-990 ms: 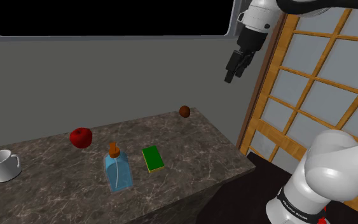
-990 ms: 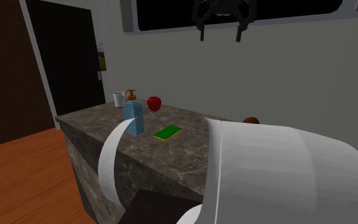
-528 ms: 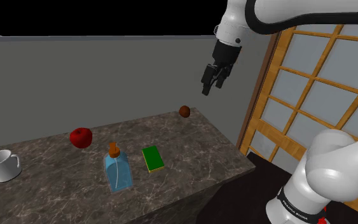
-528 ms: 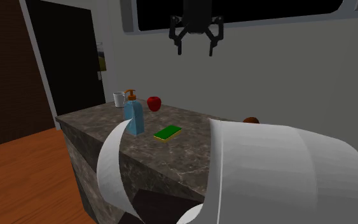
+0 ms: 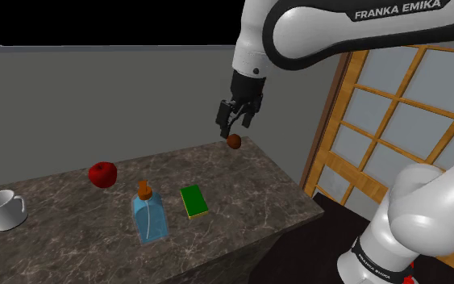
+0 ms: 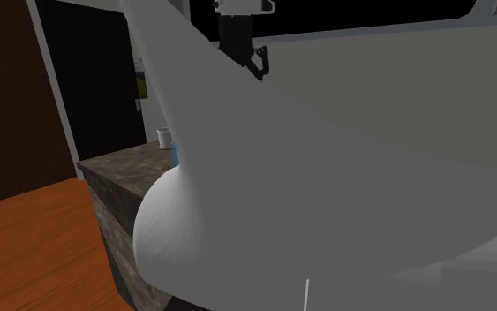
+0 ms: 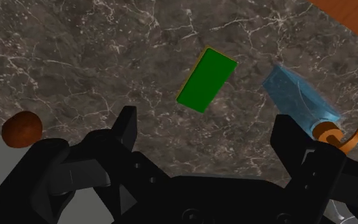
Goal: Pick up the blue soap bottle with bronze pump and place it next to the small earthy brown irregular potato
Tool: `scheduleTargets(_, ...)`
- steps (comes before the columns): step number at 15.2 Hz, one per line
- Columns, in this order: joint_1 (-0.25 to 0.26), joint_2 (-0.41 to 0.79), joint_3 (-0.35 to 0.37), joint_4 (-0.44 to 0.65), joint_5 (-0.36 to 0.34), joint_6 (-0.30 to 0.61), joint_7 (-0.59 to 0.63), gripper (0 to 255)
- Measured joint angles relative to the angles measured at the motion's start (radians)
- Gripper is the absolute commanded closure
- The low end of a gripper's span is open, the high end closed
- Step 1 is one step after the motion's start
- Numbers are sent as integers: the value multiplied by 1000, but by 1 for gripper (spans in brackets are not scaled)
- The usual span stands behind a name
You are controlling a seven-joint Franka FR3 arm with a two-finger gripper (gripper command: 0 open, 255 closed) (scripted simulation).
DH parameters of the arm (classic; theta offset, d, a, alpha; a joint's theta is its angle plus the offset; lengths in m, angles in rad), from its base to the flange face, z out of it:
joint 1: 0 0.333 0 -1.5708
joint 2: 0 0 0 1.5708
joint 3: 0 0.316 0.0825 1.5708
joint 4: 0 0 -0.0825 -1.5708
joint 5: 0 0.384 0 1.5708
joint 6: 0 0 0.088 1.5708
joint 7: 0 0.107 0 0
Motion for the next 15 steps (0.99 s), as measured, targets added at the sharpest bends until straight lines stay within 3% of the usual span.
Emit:
scheduleTargets(8, 10, 246, 142, 134, -52, 94, 183, 0)
scheduleTargets(15, 45, 540, 238, 340, -199, 136, 383, 0)
